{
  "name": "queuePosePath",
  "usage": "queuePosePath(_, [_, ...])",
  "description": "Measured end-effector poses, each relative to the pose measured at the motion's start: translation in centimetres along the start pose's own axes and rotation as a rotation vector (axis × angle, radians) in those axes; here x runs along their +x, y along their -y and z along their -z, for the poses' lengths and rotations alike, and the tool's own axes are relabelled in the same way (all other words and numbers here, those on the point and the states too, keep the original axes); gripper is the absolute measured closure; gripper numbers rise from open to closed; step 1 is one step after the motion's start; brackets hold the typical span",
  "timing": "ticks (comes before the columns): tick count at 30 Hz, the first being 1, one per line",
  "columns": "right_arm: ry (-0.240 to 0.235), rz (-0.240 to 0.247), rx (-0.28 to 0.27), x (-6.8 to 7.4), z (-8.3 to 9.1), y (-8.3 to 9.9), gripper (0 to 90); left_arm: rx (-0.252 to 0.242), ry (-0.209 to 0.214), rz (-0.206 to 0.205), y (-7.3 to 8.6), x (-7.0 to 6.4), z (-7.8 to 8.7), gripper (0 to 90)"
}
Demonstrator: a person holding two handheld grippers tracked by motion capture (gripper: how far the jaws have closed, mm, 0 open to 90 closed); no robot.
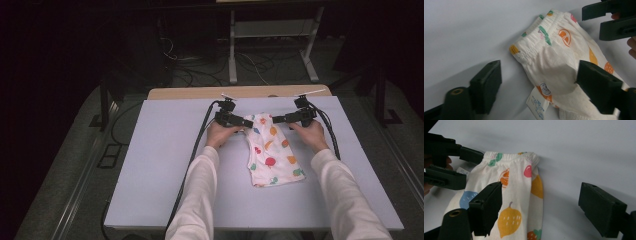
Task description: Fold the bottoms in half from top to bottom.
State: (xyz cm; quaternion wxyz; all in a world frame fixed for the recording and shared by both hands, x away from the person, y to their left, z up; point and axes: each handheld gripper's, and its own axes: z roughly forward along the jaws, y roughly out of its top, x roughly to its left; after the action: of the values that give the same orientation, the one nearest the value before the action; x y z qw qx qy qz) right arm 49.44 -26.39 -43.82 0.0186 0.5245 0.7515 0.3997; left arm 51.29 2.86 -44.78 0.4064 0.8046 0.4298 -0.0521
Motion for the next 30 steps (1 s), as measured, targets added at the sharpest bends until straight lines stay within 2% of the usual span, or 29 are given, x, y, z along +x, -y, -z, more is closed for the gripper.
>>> queuePosePath(6, [-0.016, 0.016, 0.012, 0.5, -0.7, 0.1, 39.9, 0.007, 0.012, -0.009, 0.1, -0.1, -0.2, 40.9])
queuePosePath(10, [-0.029, 0.013, 0.008, 0.4, -1.1, 0.2, 49.1, 0.003, 0.013, -0.001, 0.1, -0.1, -0.4, 48.7])
queuePosePath(13, [-0.027, 0.009, 0.008, 0.3, -1.4, 0.3, 51.5, 0.003, 0.008, 0.007, 0.1, 0.0, -0.4, 53.7])
queuePosePath(17, [-0.054, -0.015, -0.001, -0.1, -2.0, 0.4, 57.6, 0.007, 0.011, 0.008, 0.1, 0.2, -0.4, 62.0])
queuePosePath(21, [-0.083, -0.051, -0.011, -0.5, -2.4, 0.6, 67.8, 0.012, 0.016, 0.026, 0.2, 0.4, -0.5, 72.0])
queuePosePath(24, [-0.093, -0.086, -0.012, -0.6, -2.7, 0.6, 75.0, 0.015, 0.023, 0.017, 0.3, 0.3, -0.8, 79.8])
queuePosePath(26, [-0.094, -0.115, -0.013, -0.6, -2.8, 0.7, 77.8, 0.013, 0.026, 0.021, 0.3, 0.2, -0.9, 82.8])
queuePosePath(28, [-0.108, -0.155, -0.009, -0.8, -2.8, 0.7, 84.4, 0.014, 0.027, 0.023, 0.3, 0.2, -0.9, 84.2])
queuePosePath(30, [-0.122, -0.171, -0.011, -0.9, -2.8, 0.8, 86.4, 0.013, 0.024, 0.019, 0.3, 0.0, -0.9, 85.0])
